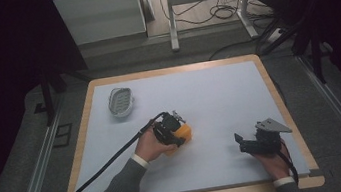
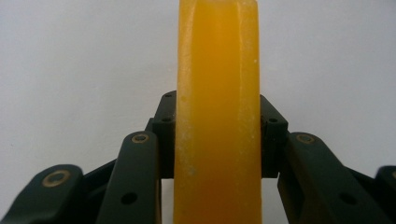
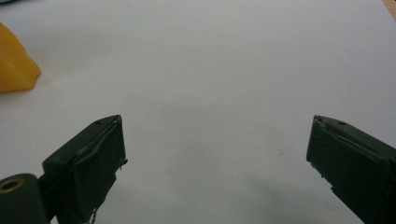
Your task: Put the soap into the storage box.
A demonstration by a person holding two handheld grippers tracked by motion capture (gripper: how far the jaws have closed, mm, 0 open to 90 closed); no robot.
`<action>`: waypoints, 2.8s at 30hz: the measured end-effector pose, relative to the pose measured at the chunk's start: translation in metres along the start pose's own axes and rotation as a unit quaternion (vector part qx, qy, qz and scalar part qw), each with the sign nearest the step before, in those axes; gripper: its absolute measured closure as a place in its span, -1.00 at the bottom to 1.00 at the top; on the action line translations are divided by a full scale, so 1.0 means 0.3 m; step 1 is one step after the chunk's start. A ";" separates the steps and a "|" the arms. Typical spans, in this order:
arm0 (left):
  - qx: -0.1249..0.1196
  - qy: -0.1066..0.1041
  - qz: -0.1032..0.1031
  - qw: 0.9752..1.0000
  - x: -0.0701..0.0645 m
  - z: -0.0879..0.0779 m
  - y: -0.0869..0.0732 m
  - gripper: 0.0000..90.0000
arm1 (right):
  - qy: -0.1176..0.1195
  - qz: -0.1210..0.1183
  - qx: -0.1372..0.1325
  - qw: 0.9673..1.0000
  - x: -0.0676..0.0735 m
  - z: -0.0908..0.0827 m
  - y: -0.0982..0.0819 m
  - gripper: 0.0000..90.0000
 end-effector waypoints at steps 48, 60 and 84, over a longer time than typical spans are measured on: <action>-0.076 0.006 -0.037 0.996 0.082 -0.163 0.056 0.36 | -0.002 -0.001 -0.001 1.000 -0.001 -0.001 0.000 -0.90; -0.079 0.010 -0.041 0.996 0.107 -0.186 0.060 0.36 | -0.003 -0.001 -0.001 1.000 -0.001 -0.001 0.000 -0.90; -0.093 0.015 -0.053 0.994 0.156 -0.238 0.069 0.36 | -0.004 -0.001 -0.001 1.000 -0.001 -0.002 0.000 -0.90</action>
Point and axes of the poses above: each handheld gripper's, and its own axes: z roughly forward along the jaws, y roughly out of its top, x roughly to its left, the point moved 8 cm from there along z, roughly forward along the jaws, and after that the axes turned 12 degrees about -z, right-handed, at the moved point
